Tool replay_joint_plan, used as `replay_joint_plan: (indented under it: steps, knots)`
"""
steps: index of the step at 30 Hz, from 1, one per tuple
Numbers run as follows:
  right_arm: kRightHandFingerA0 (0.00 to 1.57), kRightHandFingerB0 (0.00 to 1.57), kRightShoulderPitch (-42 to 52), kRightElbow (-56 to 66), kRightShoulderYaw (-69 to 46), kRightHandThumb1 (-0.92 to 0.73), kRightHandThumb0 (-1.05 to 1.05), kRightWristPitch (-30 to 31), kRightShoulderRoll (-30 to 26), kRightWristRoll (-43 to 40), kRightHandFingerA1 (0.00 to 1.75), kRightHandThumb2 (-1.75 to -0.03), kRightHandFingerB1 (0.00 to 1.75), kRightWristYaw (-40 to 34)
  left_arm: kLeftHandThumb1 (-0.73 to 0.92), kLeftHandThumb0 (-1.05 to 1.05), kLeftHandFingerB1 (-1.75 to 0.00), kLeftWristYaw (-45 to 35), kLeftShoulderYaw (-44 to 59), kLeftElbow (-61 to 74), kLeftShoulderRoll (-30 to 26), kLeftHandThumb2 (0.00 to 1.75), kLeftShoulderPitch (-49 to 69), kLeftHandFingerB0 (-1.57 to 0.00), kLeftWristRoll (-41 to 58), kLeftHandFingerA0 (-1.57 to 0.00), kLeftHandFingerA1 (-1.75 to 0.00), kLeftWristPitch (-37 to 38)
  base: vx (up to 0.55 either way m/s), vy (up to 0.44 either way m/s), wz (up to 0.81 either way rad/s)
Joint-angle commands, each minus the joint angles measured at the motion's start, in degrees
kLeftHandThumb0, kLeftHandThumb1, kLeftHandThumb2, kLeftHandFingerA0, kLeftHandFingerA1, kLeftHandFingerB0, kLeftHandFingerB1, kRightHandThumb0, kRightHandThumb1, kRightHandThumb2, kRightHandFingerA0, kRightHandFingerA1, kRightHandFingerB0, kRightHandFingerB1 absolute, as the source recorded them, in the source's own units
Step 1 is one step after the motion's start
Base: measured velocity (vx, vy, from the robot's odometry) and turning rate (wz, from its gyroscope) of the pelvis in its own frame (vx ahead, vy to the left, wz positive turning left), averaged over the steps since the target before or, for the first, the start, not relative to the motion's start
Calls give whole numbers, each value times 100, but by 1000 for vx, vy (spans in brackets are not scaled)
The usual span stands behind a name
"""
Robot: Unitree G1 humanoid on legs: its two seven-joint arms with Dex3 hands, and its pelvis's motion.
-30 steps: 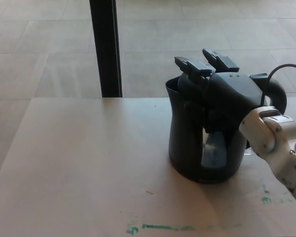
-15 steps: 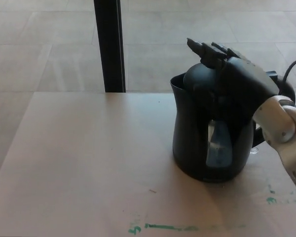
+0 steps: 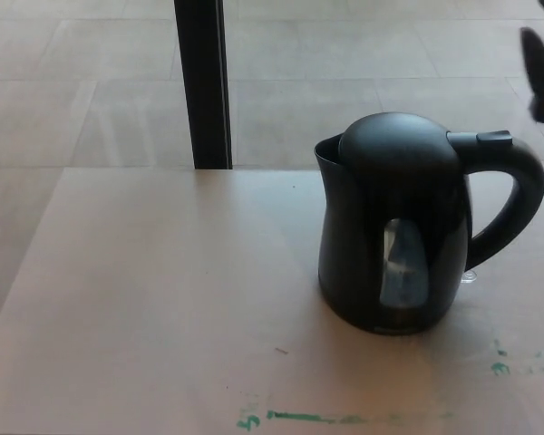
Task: The robot uses its right hand to push down on the lid of a kettle kept in the middle of the desk to close it
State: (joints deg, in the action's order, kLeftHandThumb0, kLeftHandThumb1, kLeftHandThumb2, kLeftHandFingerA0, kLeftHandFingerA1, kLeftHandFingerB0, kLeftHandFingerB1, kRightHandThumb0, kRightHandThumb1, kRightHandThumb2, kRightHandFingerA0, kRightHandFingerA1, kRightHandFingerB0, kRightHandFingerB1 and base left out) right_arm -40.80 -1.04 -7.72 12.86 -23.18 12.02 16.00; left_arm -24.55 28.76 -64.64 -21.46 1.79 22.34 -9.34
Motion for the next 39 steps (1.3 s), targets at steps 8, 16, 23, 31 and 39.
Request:
replay_joint_plan:
  steps: [8,16,23,31,39]
  knots:
    - [1,0,2286,-605,-4865,-55,-35,948,-1085,-2570,52,-114,49,824,91,-93,-41,10,27,-306,-386,76,-13,-35,-158,-43,-45,652,0,0,0]
    - [15,16,3661,-2403,-5794,-92,-80,-334,-783,-2797,60,-75,42,684,92,-90,-40,88,34,-338,-366,75,-90,-33,-150,-41,-44,658,0,0,0]
    - [11,12,4297,-3972,-5853,-92,-78,-1450,-299,-2739,71,-80,52,314,83,-93,-42,20,7,-394,-357,87,-136,-27,-168,-37,-47,750,0,0,0]
    - [14,17,4619,-5097,-5818,-92,-77,-2150,278,-2715,82,-73,58,-57,92,-92,-41,56,52,-407,-324,76,-154,-33,-103,-42,-45,717,0,0,0]
    - [15,15,4788,-5603,-5788,-92,-80,-2179,463,-2821,87,-70,61,-169,76,-83,-51,178,-23,-439,-384,113,-85,-30,-191,-39,-56,734,0,0,0]
